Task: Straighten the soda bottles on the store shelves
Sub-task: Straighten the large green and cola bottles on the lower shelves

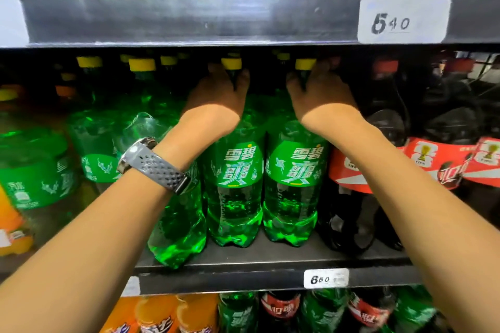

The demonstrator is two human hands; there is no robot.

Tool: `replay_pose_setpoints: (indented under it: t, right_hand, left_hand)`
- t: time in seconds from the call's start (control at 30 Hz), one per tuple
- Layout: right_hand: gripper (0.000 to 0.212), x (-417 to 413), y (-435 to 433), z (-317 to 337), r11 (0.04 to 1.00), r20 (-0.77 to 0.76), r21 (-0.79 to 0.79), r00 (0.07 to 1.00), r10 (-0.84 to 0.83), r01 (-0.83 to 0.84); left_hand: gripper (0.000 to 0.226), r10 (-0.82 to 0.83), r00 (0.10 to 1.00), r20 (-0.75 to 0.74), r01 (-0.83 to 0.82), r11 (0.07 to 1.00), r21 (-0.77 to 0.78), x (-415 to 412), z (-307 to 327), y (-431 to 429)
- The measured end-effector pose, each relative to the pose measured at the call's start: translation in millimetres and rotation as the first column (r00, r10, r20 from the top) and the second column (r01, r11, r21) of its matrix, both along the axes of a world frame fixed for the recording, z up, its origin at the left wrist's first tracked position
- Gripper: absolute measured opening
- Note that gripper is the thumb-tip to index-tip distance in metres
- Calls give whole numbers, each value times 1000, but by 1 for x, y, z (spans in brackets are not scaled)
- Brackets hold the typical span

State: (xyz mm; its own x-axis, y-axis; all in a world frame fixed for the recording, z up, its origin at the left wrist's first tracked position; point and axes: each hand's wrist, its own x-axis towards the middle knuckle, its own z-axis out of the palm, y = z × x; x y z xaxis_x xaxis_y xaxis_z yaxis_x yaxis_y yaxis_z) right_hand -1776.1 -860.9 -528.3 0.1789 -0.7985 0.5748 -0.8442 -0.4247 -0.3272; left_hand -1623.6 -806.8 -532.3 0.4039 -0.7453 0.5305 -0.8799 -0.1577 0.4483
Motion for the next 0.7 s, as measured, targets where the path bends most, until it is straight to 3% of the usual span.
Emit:
replay_pose_setpoints:
  t: [0.53, 0.7]
  right_hand:
    - [69, -10, 9, -11, 996, 193, -10, 977, 88, -88]
    - [73, -10, 8, -15, 992, 233, -23, 964, 128, -126]
  left_hand:
    - [60, -19, 999, -50, 12, 990, -139, -1, -6, 14]
    - [70, -18, 998, -53, 13, 996, -86, -2, -4, 15]
